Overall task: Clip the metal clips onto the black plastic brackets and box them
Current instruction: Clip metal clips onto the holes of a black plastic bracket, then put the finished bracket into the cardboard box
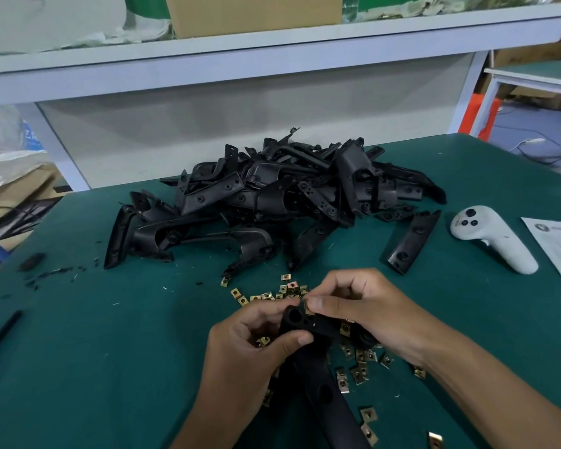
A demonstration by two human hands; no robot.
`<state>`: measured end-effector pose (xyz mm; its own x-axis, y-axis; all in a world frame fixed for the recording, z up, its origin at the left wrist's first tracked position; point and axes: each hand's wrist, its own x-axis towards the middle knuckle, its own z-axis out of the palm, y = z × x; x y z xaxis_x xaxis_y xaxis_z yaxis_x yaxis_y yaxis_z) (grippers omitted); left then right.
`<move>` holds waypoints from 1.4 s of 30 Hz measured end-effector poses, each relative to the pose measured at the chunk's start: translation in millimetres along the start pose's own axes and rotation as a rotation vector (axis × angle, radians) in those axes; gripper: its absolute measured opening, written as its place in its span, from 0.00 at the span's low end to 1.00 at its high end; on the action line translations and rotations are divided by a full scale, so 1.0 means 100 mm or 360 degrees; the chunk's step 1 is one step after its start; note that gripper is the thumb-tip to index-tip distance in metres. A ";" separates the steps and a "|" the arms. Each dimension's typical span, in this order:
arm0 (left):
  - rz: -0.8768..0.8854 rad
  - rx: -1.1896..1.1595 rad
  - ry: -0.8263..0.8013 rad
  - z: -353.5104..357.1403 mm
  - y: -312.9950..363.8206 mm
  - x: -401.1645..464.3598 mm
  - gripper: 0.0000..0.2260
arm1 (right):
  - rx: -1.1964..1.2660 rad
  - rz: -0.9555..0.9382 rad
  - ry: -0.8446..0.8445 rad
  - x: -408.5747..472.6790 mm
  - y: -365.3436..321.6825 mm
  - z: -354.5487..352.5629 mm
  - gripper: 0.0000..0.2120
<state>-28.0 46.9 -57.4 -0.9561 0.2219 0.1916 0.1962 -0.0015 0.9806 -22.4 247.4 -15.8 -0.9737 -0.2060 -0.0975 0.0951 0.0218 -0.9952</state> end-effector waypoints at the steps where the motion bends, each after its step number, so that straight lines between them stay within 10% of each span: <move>1: 0.0004 0.0005 0.0003 0.00 0.00 0.00 0.19 | -0.0025 -0.0029 -0.0003 0.00 0.00 0.00 0.06; 20: 0.0099 0.0043 0.0149 -0.01 0.05 0.04 0.11 | -0.0315 -0.0192 -0.0259 0.04 0.13 -0.06 0.17; 30: 0.0246 -0.0053 0.0227 0.11 0.31 -0.11 0.13 | -0.0513 -0.0447 0.0081 -0.27 -0.20 -0.25 0.12; 42: 0.0650 0.0294 -0.0854 2.10 0.79 -1.15 0.21 | -0.0846 -0.0225 0.1216 -3.28 0.05 -0.93 0.12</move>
<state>143.2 226.5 -11.0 -0.5674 0.6898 0.4496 0.5963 -0.0322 0.8021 278.5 406.5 11.7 -0.8590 0.4527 0.2392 0.0421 0.5280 -0.8482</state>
